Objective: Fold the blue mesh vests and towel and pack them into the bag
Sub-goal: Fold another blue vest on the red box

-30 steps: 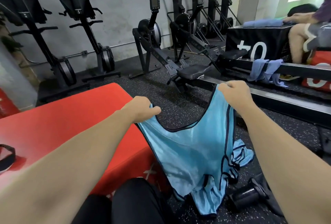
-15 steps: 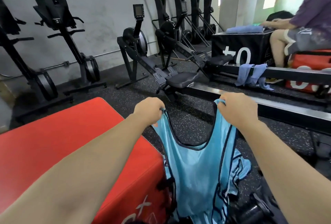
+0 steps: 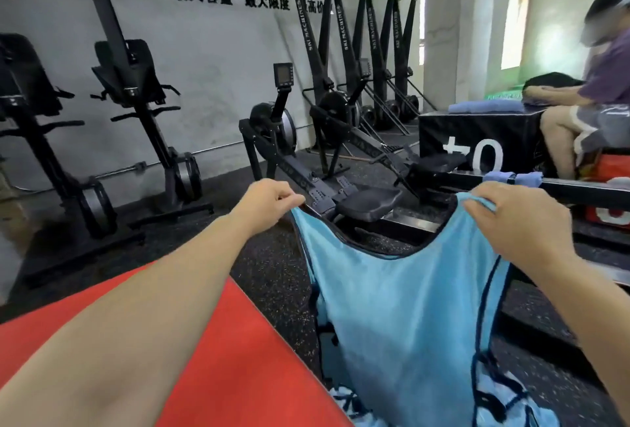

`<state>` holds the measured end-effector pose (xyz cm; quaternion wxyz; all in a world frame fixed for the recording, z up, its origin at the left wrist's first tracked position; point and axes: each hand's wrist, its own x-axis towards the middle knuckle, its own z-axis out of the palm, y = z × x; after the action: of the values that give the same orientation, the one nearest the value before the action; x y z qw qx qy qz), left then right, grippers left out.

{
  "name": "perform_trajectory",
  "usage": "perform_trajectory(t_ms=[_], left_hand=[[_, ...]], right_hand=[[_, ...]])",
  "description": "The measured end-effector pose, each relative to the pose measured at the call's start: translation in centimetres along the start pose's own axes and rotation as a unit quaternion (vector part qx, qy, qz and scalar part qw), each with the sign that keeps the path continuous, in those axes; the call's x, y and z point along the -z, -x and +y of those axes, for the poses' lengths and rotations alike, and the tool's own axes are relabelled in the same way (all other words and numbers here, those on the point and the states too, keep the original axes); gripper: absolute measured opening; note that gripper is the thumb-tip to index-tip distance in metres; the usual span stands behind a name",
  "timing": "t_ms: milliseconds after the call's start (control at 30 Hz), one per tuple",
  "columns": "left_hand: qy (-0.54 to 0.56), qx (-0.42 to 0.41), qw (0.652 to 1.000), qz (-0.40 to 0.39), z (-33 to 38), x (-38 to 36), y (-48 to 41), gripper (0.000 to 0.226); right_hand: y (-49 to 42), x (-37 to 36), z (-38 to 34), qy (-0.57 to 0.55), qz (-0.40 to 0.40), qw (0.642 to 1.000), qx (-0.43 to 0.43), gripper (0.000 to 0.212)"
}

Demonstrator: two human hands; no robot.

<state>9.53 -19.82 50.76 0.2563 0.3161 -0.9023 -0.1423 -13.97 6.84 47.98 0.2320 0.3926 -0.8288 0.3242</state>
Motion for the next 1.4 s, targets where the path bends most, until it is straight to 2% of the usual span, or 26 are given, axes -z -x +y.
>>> perform_trajectory(t_ms=[167,367,467,633,767,867,933,1067,1133,1267,1400], left_hand=[[-0.017,0.059,0.997,0.040,-6.5,4.2,3.4,0.032],[-0.087,0.157,0.983,-0.036,-13.4,5.9,11.5,0.038],[-0.116,0.181,0.974,-0.065,-17.2,5.8,15.0,0.029],[-0.132,0.185,0.970,-0.088,-20.3,7.0,17.3,0.028],[-0.131,0.118,0.984,-0.011,-18.5,11.4,14.7,0.043],[-0.135,0.100,0.986,0.021,-19.3,15.0,13.5,0.036],[-0.158,0.123,0.980,-0.011,-21.6,16.0,14.6,0.033],[-0.215,0.186,0.954,-0.096,-27.7,14.5,21.4,0.026],[-0.217,0.219,0.943,-0.124,-30.1,13.3,24.8,0.023],[-0.224,0.236,0.930,-0.168,-33.1,11.7,29.5,0.019],[-0.250,0.235,0.919,-0.193,-35.0,10.6,31.7,0.012]], right_hand=[[2.5,-1.5,-6.9,-0.091,-0.071,0.991,0.072,0.020],[9.2,-4.1,-13.9,-0.091,-0.153,0.973,0.146,0.019],[12.9,-5.1,-16.0,-0.077,-0.174,0.967,0.170,0.022],[15.6,-6.2,-20.1,-0.076,-0.148,0.961,0.220,0.030],[12.5,-4.3,-22.3,-0.062,-0.103,0.972,0.201,0.027],[12.4,-2.5,-25.6,-0.123,-0.074,0.974,0.177,0.026],[14.8,-2.4,-28.1,-0.160,-0.100,0.967,0.171,0.026],[23.1,-4.9,-31.8,-0.153,-0.246,0.937,0.195,0.027],[26.2,-6.1,-32.8,-0.144,-0.282,0.926,0.206,0.025],[29.6,-7.4,-33.9,-0.142,-0.278,0.921,0.231,0.025],[32.8,-8.3,-35.1,-0.093,-0.216,0.933,0.273,0.020]])
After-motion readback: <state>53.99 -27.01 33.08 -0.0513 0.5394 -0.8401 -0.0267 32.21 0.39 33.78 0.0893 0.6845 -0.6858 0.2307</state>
